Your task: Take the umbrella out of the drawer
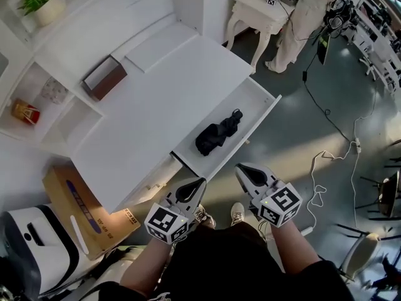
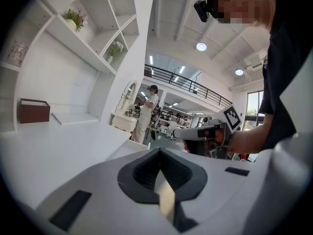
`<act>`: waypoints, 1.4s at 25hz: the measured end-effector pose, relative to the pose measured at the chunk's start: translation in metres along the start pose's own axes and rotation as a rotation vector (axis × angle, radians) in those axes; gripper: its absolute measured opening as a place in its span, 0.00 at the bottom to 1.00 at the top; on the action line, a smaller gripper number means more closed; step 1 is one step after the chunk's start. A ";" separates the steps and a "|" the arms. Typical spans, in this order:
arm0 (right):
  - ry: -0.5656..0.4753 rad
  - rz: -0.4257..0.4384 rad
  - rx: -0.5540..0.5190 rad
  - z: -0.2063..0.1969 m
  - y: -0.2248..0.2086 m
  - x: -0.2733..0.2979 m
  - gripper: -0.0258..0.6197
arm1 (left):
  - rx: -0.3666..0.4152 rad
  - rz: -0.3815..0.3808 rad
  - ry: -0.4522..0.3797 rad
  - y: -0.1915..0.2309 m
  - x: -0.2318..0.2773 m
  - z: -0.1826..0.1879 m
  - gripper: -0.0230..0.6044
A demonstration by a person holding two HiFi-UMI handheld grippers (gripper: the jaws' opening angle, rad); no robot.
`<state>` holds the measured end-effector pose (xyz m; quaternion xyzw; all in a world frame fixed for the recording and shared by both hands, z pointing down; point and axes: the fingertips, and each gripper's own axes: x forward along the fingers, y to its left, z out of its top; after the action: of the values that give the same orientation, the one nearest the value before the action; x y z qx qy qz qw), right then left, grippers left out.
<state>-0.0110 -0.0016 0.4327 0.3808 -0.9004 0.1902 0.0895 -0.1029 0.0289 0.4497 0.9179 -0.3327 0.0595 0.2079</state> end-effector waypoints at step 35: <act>0.329 0.342 -0.340 -0.030 -0.131 0.114 0.05 | -0.097 0.273 -0.005 0.050 0.101 -0.010 0.04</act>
<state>0.0047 -0.1471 0.5309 0.1671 -0.9439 0.1078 0.2637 -0.0564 -0.0601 0.5010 0.8532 -0.4574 0.0688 0.2411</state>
